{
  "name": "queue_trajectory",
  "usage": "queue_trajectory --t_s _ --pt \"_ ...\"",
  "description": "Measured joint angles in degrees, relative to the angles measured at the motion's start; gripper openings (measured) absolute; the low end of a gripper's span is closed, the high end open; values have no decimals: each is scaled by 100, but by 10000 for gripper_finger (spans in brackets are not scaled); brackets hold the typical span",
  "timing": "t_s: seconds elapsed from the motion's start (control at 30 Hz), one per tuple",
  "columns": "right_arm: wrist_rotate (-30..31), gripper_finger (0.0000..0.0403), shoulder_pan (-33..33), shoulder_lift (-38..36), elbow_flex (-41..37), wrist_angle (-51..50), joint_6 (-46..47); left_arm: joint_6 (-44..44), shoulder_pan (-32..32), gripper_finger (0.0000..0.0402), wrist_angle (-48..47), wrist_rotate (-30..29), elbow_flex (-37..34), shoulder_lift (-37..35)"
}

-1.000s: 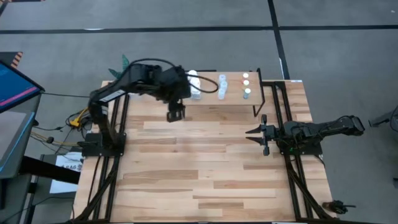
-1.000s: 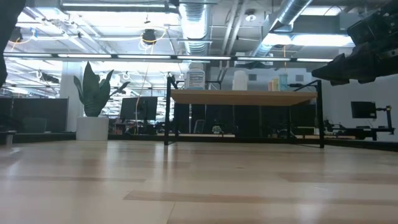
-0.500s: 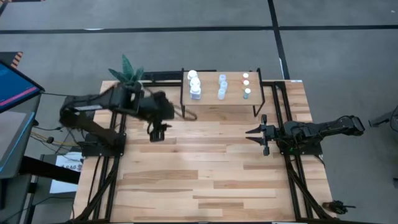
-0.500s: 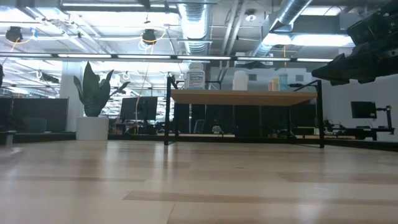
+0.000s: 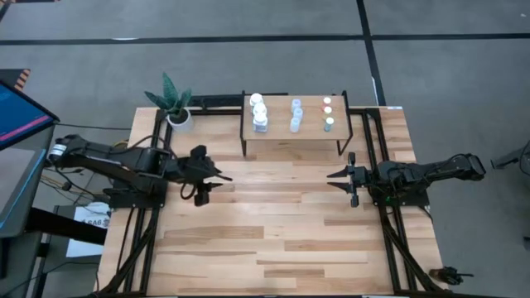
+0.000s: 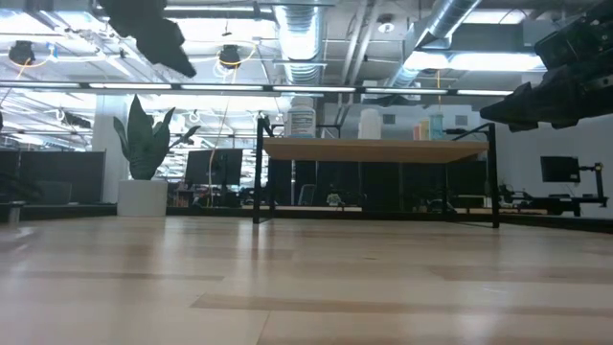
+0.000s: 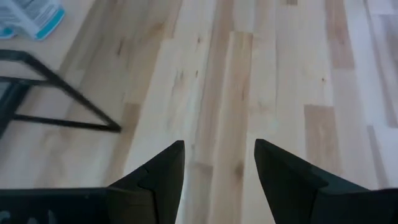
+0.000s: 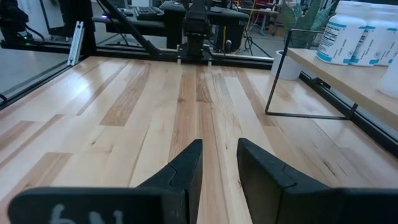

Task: Pick and place medicine bottles onto shelf by color
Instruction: Return to home position

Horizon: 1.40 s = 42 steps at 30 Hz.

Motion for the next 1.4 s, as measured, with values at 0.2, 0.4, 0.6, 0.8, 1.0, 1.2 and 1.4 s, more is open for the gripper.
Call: queue_trajectory --t_s 0.2,0.4,0.6,0.8,1.0,1.2,1.4 --pt "0 123 0 0 2 0 0 -429 43 183 -120 -661 -19 -274" --pt "0 123 0 0 2 0 0 -277 -160 183 1733 -2315 -826 -691" --pt "0 123 0 0 1 0 0 632 -244 183 5157 -871 -3193 -1622" --pt "0 123 -2 0 2 0 0 776 -180 183 6686 1033 -4644 -2914" --pt "0 123 -1 2 2 0 -1 837 -180 183 6009 1118 -4989 -4039" --pt "0 123 0 0 2 0 0 970 -180 183 4132 1115 -4998 -5164" --pt "0 123 -2 0 2 1 0 1324 -167 183 4001 1641 -4992 -5738"
